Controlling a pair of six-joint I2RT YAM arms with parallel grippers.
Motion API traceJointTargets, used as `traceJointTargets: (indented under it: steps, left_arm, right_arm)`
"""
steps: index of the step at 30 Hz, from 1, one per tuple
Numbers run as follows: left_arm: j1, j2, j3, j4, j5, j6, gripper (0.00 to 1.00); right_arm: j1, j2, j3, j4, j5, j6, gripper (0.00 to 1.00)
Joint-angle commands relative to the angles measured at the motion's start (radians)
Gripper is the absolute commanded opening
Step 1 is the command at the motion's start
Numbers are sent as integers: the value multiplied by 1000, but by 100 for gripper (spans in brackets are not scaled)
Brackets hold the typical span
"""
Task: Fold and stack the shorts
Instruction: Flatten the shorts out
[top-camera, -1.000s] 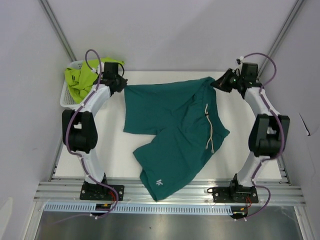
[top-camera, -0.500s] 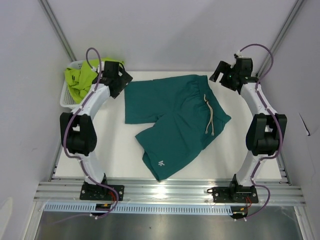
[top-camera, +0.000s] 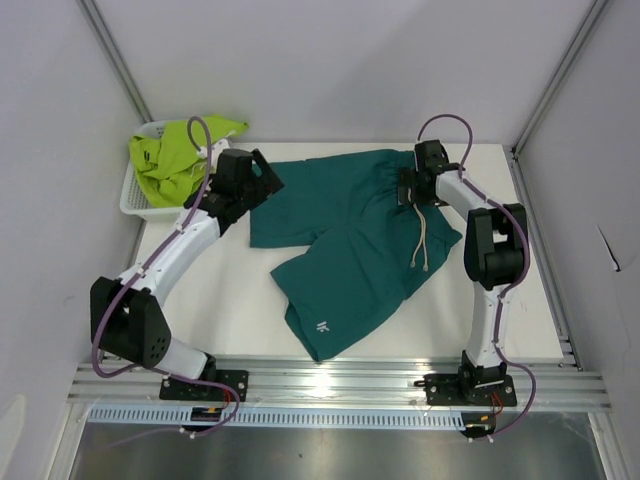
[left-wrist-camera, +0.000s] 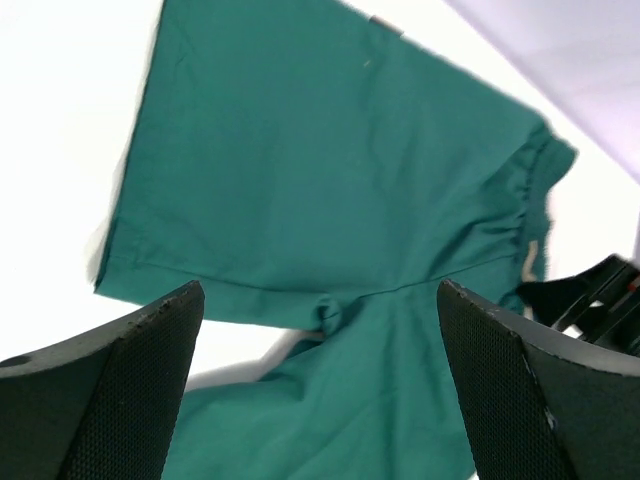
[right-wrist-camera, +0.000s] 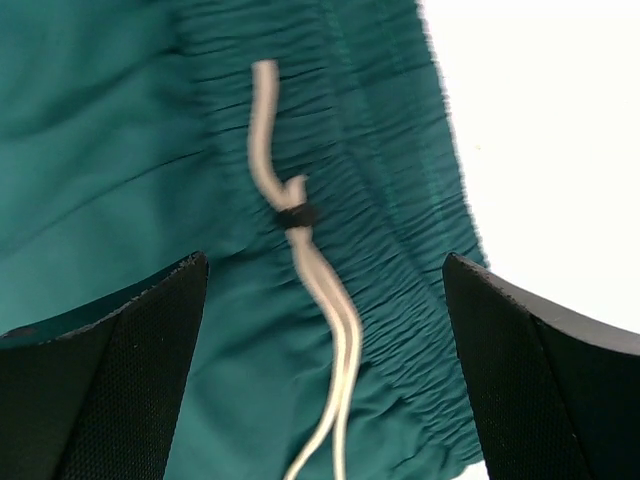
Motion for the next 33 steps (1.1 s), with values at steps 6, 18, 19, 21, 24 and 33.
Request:
traceJointTargets:
  steps: [6,18,19,21,24,33]
  left_arm:
    - [-10,-16,-136,129,5,36,99]
    - [-23,19,-93,105,26,58,99]
    - [-23,16,-96,108,28,58,99]
    - [-23,11,-90,108,29,59,99]
    - [-23,10,-91,108,28,62,99]
    - [-23,14,-93,106,25,65,99]
  right_arm:
    - [48,109,158,-63,231,-97,99]
    - [-24,194,279,-118,5,-205,100]
    - [-27,206,295,-132,-13,-217,100]
    - [-33,232,332,-173,-38,-225,100]
    - [-34,303,419,-245,-62,-240,100]
    - [-34,379,456,-300,-108,-213,77]
